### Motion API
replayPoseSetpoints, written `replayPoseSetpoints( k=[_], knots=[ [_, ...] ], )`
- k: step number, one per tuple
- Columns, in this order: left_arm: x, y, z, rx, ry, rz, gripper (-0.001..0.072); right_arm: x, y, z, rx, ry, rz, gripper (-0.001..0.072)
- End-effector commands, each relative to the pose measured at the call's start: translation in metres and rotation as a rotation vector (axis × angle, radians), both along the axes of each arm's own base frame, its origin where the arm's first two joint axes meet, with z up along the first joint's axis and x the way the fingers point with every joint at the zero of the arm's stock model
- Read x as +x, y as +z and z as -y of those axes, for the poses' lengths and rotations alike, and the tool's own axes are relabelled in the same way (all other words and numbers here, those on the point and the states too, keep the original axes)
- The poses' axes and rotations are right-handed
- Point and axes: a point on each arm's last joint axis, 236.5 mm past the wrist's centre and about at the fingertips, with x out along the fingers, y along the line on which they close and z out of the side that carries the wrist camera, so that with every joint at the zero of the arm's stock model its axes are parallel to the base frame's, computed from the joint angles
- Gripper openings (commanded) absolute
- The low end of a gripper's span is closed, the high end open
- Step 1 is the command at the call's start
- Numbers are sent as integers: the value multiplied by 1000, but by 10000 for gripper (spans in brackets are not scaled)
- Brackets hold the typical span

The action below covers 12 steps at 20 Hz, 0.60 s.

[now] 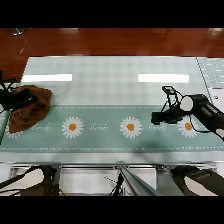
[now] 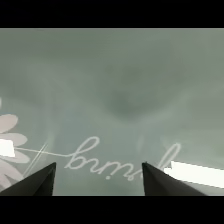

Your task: Fold the shirts.

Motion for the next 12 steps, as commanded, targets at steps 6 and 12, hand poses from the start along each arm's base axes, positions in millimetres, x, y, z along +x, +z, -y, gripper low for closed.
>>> replayPoseSetpoints(
  k=[6, 12],
  knots=[
    [39, 48, 45, -195, -64, 152, 24, 42, 89, -8, 25, -15, 258, 619],
    [67, 331, 132, -259, -268, 845, 24, 48, 238, -8, 121, -47, 612, 619]
  ],
)
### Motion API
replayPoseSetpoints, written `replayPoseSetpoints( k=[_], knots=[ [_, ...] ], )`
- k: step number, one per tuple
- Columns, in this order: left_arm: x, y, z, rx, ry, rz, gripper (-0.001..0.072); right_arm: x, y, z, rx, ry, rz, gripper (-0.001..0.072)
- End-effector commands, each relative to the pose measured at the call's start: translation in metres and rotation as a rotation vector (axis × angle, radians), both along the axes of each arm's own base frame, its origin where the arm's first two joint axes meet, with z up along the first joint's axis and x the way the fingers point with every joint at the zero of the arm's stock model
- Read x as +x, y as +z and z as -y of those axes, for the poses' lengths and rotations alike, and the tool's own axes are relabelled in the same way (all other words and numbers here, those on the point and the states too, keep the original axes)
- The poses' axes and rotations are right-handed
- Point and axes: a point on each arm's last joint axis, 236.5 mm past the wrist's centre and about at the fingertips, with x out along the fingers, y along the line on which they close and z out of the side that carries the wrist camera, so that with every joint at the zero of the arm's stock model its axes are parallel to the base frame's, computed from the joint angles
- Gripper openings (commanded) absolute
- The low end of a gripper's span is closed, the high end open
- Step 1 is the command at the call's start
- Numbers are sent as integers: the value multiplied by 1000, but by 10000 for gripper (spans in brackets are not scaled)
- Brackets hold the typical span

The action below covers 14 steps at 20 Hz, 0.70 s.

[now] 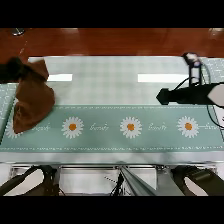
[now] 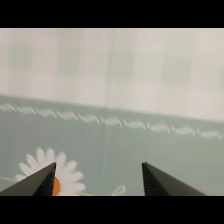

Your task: Fold the shirts.

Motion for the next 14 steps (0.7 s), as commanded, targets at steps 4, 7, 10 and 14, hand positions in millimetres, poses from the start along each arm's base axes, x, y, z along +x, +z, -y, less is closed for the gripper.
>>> replayPoseSetpoints(
  k=[4, 7, 10, 14],
  knots=[
    [-59, 244, 106, -35, -208, 544, 25, -45, 108, 10, 79, -11, 258, 619],
    [-94, 317, 138, -70, -273, 704, 25, -69, 129, 16, 96, -11, 318, 619],
    [-128, 371, 166, -138, -330, 844, 24, -85, 148, 21, 122, -25, 385, 619],
    [-153, 391, 212, -260, -438, 899, 24, -100, 164, 26, 155, -44, 440, 619]
  ],
)
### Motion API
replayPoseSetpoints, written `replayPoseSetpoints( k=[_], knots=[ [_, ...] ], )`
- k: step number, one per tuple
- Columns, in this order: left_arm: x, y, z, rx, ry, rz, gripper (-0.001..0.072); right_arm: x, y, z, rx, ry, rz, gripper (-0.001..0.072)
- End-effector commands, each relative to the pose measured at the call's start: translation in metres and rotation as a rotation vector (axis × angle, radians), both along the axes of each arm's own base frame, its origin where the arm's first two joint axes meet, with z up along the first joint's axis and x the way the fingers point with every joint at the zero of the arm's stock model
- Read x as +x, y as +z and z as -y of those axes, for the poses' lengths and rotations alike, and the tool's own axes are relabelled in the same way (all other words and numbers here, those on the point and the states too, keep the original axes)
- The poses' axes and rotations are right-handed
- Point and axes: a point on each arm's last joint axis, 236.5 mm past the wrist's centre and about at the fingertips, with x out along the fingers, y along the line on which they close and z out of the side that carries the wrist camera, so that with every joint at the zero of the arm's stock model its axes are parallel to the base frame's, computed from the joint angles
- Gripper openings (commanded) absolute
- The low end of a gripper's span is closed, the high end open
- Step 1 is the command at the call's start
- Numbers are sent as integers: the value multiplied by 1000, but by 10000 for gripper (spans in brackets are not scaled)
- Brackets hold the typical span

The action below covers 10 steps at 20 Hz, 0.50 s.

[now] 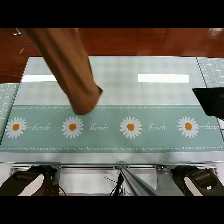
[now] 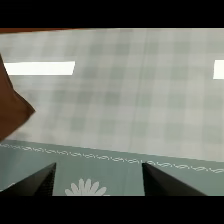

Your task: Fold the shirts.

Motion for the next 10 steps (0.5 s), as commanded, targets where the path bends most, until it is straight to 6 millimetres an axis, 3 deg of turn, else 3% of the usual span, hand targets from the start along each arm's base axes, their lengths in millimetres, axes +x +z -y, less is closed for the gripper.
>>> replayPoseSetpoints(
  k=[1, 3, 5, 6, 8, 10],
  knots=[
    [-29, 19, 47, -62, -151, 38, 25, -16, 15, 5, 27, -11, 52, 619],
    [-35, -7, 92, -38, -263, -7, 25, -17, 16, 6, 27, -12, 59, 619],
    [-37, -58, 134, 30, -326, -83, 25, -16, 17, 8, 20, -20, 66, 619],
    [-36, -93, 151, 68, -347, -151, 25, -15, 17, 11, 10, -30, 68, 619],
    [-35, -168, 163, 123, -361, -311, 25, -14, 15, 18, -10, -52, 67, 619],
    [-38, -244, 150, 173, -328, -468, 25, -14, 12, 24, -26, -74, 57, 619]
  ],
)
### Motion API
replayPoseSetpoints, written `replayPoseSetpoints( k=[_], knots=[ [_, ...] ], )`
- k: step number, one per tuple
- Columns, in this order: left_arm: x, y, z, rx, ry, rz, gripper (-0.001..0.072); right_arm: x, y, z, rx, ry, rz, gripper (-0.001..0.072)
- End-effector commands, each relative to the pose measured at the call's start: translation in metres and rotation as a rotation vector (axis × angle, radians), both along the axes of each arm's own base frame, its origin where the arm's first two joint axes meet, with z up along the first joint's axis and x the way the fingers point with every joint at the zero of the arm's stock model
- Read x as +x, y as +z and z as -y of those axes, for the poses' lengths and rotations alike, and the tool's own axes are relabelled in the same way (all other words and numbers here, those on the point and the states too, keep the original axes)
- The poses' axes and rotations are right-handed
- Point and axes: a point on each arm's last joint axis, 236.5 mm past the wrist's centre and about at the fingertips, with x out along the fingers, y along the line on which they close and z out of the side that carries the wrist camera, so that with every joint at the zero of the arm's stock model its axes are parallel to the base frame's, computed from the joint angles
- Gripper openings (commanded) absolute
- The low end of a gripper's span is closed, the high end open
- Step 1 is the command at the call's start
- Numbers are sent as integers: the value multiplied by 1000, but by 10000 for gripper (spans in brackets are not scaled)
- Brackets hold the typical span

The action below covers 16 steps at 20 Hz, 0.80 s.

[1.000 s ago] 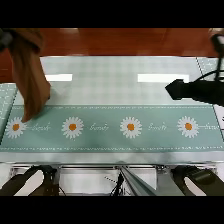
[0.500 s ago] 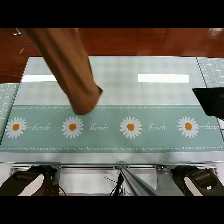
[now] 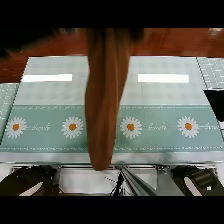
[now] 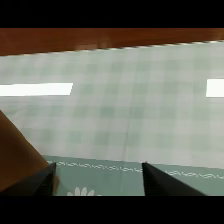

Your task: Fold the shirts.

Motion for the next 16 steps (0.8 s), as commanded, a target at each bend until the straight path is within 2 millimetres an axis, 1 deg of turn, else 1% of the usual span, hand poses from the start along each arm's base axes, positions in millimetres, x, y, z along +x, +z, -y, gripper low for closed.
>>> replayPoseSetpoints(
  k=[1, 3, 4, 5, 6, 7, 8, 9, 10, 11, 12, 13, 14, 15, 16],
  knots=[
    [-16, -133, -9, 147, 12, -236, 25, 0, -6, 12, -33, -41, -18, 619],
    [-33, -205, -40, 253, 28, -364, 25, 1, -22, 13, -45, -47, -80, 619],
    [-47, -245, -57, 322, 28, -443, 26, 3, -36, 10, -50, -41, -124, 619],
    [-61, -286, -78, 425, 27, -521, 26, 5, -54, 8, -59, -36, -177, 619],
    [-77, -322, -100, 529, 22, -602, 26, 7, -75, 5, -65, -30, -233, 619],
    [-95, -356, -123, 631, 17, -697, 26, 10, -100, 3, -73, -28, -300, 619],
    [-108, -380, -141, 701, 20, -771, 28, 10, -127, -1, -77, -23, -370, 619],
    [-115, -398, -157, 741, 41, -832, 56, 10, -157, -4, -84, -16, -449, 619],
    [-115, -406, -166, 738, 85, -881, 243, 8, -186, -8, -90, -4, -527, 619],
    [-109, -408, -173, 722, 128, -900, 700, 5, -217, -11, -105, 7, -610, 619],
    [-98, -403, -179, 706, 168, -890, 704, 4, -241, -14, -115, 23, -670, 619],
    [-82, -392, -187, 686, 220, -867, 703, 8, -255, -13, -149, 40, -701, 620],
    [-62, -372, -198, 651, 287, -832, 704, 18, -258, -3, -174, 20, -717, 620],
    [-42, -348, -213, 612, 363, -790, 703, 30, -250, 11, -173, -16, -716, 620],
    [-25, -326, -232, 581, 448, -750, 703, 43, -237, 32, -163, -71, -697, 620]
  ],
)
